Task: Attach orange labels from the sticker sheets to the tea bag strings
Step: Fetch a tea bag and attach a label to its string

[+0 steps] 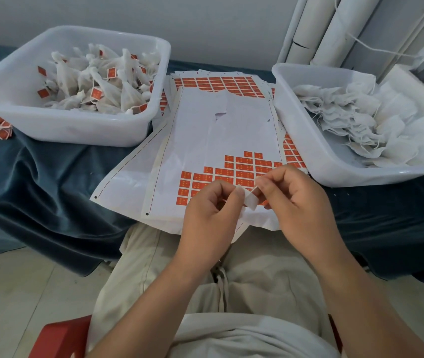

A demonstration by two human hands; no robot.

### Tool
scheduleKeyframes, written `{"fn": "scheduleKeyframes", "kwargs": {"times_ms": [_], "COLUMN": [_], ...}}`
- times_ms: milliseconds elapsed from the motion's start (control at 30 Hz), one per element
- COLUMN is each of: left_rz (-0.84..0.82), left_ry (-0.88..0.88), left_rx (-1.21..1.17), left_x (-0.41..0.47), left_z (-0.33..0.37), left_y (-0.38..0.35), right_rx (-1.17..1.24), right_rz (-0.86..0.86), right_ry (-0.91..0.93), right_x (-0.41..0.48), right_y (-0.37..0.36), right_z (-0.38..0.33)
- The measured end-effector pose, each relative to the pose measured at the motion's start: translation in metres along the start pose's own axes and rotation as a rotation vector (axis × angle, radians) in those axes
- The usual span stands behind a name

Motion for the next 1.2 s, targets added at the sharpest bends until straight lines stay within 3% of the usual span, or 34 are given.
{"fn": "scheduleKeyframes", "kwargs": {"times_ms": [500,700,1000,1200], "left_rz": [-0.044,-0.106,-0.098,-0.216], "left_ry": [-0.031,0.073,0.427,0.401], "left_rx": [-0.114,-0.241,-0.453,-0.4], "left_x": [0.002,0.005,0.009,0.008], "left_z": [0.002,-0.006,-0.022,-0.023], "left_y": [0.002,0.003,0.004,0.001], "right_rx": [0.333,0.371,0.341,0.332], "right_rz": [-0.024,-0.019,0.002,0.0], "right_ry": [-0.208,-0.232,-0.152,-0.114], "right_x": [0.0,-0.001,-0.002,-0.001], "right_y": [-0.01,-0.011,-0.012,-0.01], "right_z": [0.013,0.014,0.009,0.006]}}
Point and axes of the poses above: each hand's wrist, its own x-axis towards the middle knuckle, its own y-axis out of the back of the hand, z = x × y, the point moved 5 cm from there along x, towards the middle knuckle, and after that the axes turned 2 degrees about z, right-handed, at the moved point
